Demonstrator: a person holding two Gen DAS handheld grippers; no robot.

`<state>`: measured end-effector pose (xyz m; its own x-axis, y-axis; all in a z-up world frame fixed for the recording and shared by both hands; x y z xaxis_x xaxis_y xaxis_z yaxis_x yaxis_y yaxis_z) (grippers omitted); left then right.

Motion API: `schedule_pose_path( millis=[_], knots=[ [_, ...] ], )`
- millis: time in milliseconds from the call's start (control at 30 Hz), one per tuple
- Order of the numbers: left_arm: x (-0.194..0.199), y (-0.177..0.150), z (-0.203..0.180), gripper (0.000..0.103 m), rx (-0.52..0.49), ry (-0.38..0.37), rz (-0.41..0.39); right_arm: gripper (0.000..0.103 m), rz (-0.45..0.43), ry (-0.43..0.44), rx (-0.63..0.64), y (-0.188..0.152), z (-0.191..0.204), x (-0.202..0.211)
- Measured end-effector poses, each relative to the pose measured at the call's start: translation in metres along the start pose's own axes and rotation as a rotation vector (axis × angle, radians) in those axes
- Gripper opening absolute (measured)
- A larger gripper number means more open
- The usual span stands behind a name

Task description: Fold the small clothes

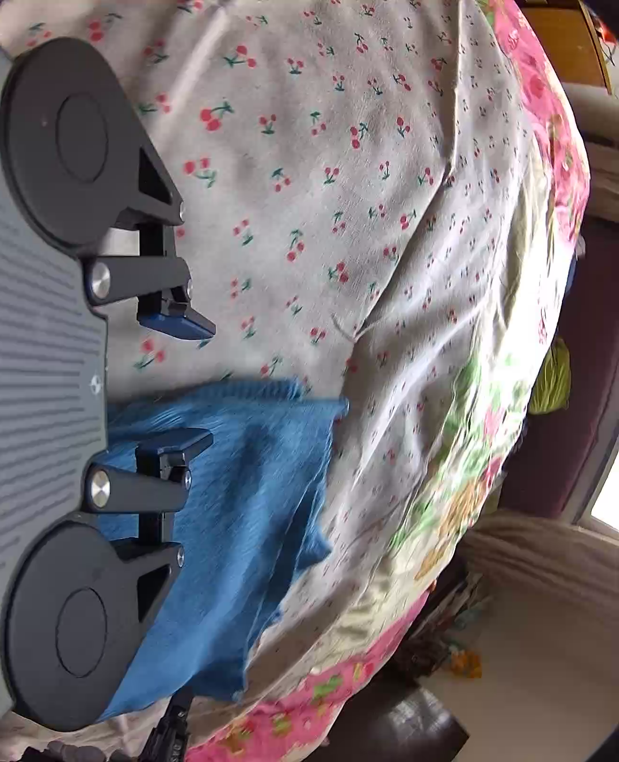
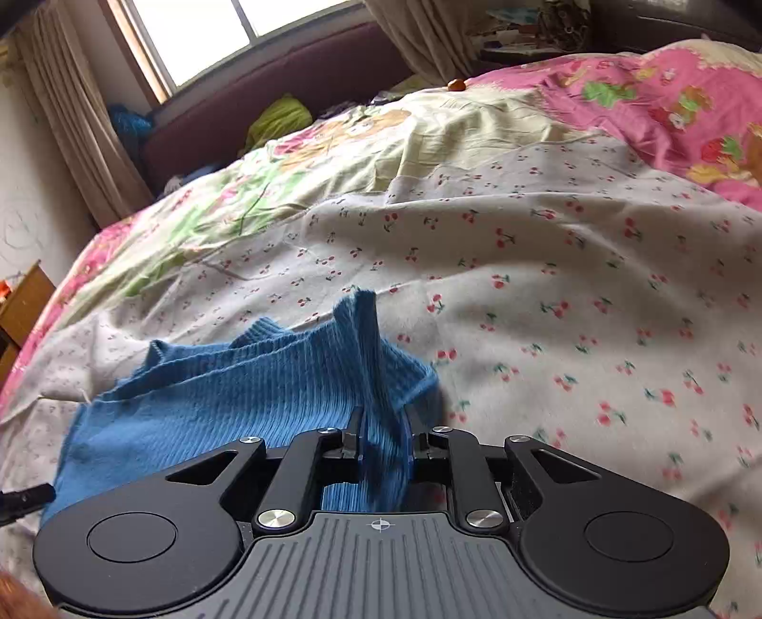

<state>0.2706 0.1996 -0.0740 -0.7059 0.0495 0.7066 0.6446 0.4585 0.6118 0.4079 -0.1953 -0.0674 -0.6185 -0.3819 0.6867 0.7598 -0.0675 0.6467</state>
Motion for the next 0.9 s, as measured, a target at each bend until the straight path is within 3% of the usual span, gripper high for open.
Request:
schedule_pose_path(
  millis=[167, 300, 500, 600, 667, 800, 900],
  knots=[
    [0.018, -0.031, -0.018, 0.056, -0.048, -0.049, 0.026, 0.030, 0.037, 0.041, -0.042, -0.038, -0.013, 0.030],
    [0.010, -0.057, -0.019, 0.059, -0.051, -0.038, 0.073, 0.030, 0.071, 0.088, -0.081, -0.062, -0.013, 0.039],
    [0.015, -0.055, -0.025, 0.058, -0.054, -0.047, 0.073, 0.029, 0.078, 0.155, -0.082, -0.074, -0.006, 0.053],
    [0.014, -0.059, -0.025, 0.044, -0.062, -0.048, 0.084, 0.013, 0.103, 0.131, -0.073, -0.079, -0.008, 0.045],
    [0.014, -0.060, -0.029, 0.025, -0.068, -0.072, 0.107, 0.011, 0.115, 0.140, -0.096, -0.077, -0.009, 0.044],
    [0.034, -0.053, -0.032, 0.021, -0.091, -0.112, 0.117, 0.009, 0.067, 0.177, -0.040, -0.065, -0.003, 0.072],
    [0.040, -0.055, -0.024, 0.021, -0.036, -0.122, 0.129, 0.009, 0.089, 0.149, -0.006, -0.074, -0.005, 0.072]
  ],
)
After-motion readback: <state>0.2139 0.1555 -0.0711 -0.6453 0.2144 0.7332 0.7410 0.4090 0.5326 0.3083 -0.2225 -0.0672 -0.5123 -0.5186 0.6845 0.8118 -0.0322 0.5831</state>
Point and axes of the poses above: each gripper's, at about its wrist camera, not at the fingertips, and x roughly against the way its jaws point, z to its left, y to its top, the point moved 7 cm from there along -x, roughly the way its jaws point, and after that the axes turned 1 degree about -z, right-handed, at the moved point
